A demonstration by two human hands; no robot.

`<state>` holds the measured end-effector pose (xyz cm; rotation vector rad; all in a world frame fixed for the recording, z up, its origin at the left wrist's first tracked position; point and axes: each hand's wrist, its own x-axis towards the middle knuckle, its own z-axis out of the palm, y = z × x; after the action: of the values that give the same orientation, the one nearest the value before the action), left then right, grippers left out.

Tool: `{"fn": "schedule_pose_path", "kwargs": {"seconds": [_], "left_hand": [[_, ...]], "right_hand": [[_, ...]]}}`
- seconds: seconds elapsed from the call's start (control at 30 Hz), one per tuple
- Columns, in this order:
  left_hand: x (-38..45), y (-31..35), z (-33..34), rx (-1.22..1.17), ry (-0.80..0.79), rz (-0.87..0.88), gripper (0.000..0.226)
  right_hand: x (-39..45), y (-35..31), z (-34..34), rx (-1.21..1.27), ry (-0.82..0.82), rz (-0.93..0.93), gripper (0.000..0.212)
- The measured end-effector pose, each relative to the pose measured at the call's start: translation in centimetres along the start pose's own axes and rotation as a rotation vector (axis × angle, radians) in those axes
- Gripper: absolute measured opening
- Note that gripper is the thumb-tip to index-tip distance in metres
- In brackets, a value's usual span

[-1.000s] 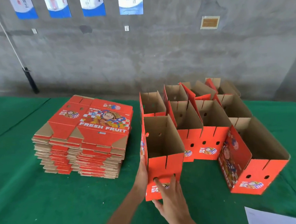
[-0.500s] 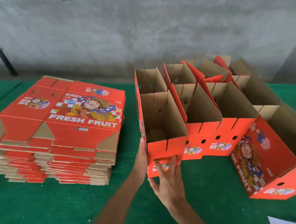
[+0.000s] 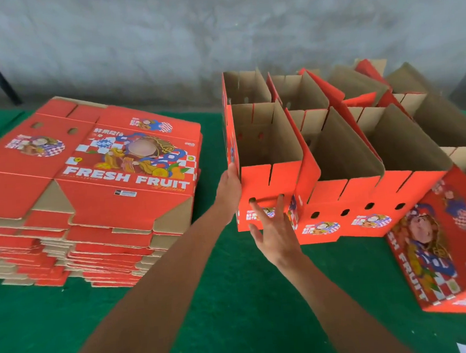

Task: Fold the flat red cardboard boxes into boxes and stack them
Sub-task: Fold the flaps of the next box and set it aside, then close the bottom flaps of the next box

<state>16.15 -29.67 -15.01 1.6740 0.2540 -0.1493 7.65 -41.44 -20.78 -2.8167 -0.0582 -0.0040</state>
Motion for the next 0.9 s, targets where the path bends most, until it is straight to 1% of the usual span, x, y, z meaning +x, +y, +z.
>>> {"fn": "schedule_pose_path", "kwargs": {"seconds": [0.03, 0.07, 0.13, 0.17, 0.2, 0.23, 0.27, 0.3, 0.33, 0.37, 0.4, 0.43, 0.47, 0.5, 0.57, 0.63, 0.7, 0.77, 0.83, 0.9], "left_hand": [[-0.6, -0.2, -0.7, 0.093, 0.055, 0.028, 0.052], [-1.3, -0.4, -1.8, 0.172, 0.073, 0.083, 0.040], [-3.0, 0.3, -5.0, 0.276, 0.018, 0.222, 0.034], [-3.8, 0.8, -7.3, 0.342, 0.011, 0.296, 0.034], [-4.4, 1.3, -10.0, 0.479, 0.049, 0.387, 0.033], [-4.8, 1.9, -12.9, 0.681, 0.126, 0.476, 0.036], [-5.0, 2.4, -15.9, 0.908, 0.224, 0.525, 0.043], [-5.2, 2.8, -19.1, 1.119, 0.311, 0.480, 0.053], [-5.5, 3.2, -22.3, 1.279, 0.371, 0.351, 0.065], [-5.8, 3.5, -25.4, 1.371, 0.399, 0.190, 0.079], [-6.1, 3.6, -28.3, 1.398, 0.410, 0.045, 0.091], [-6.3, 3.6, -30.8, 1.383, 0.418, -0.060, 0.101], [-6.5, 3.6, -32.8, 1.357, 0.431, -0.117, 0.106], [-6.7, 3.6, -34.3, 1.339, 0.443, -0.133, 0.108], [-7.1, 3.5, -35.7, 1.317, 0.463, -0.096, 0.105], [-7.4, 3.3, -36.1, 1.313, 0.479, -0.079, 0.098], [-7.6, 3.7, -36.2, 1.338, 0.476, -0.103, 0.092], [-8.1, 4.7, -36.2, 1.388, 0.446, -0.138, 0.085], [-8.4, 5.4, -35.8, 1.430, 0.416, -0.182, 0.072], [-8.7, 5.9, -35.2, 1.415, 0.431, -0.220, 0.055]], "right_hand": [[-1.2, -0.3, 0.2, 0.013, 0.003, 0.030, 0.055], [-2.2, -0.7, 0.3, 0.033, 0.009, 0.063, 0.051], [-2.8, -2.2, -0.1, 0.110, -0.016, 0.075, 0.042], [-2.7, -3.4, -0.5, 0.219, -0.037, 0.065, 0.042], [-2.3, -5.0, -1.2, 0.370, -0.056, 0.057, 0.043], [-1.8, -6.7, -2.0, 0.532, -0.079, 0.063, 0.045], [-1.3, -8.5, -2.9, 0.661, -0.092, 0.075, 0.047], [-0.9, -10.2, -3.6, 0.734, -0.102, 0.079, 0.048], [-0.7, -11.9, -4.2, 0.749, -0.120, 0.088, 0.047], [-0.5, -13.2, -4.3, 0.746, -0.141, 0.107, 0.044], [-0.5, -14.4, -4.3, 0.740, -0.163, 0.129, 0.038], [-0.4, -15.3, -4.2, 0.735, -0.175, 0.139, 0.030], [-0.3, -16.0, -4.3, 0.720, -0.180, 0.137, 0.026], [-0.2, -16.6, -4.3, 0.699, -0.186, 0.134, 0.026], [0.0, -17.3, -4.4, 0.653, -0.178, 0.123, 0.024], [0.0, -17.9, -4.7, 0.603, -0.135, 0.108, 0.021], [-0.3, -18.6, -4.9, 0.580, -0.096, 0.101, 0.022], [-1.1, -19.4, -5.5, 0.576, -0.036, 0.095, 0.027], [-1.7, -20.0, -5.6, 0.588, 0.048, 0.075, 0.032], [-2.5, -20.4, -5.7, 0.670, 0.103, 0.068, 0.024]]}}
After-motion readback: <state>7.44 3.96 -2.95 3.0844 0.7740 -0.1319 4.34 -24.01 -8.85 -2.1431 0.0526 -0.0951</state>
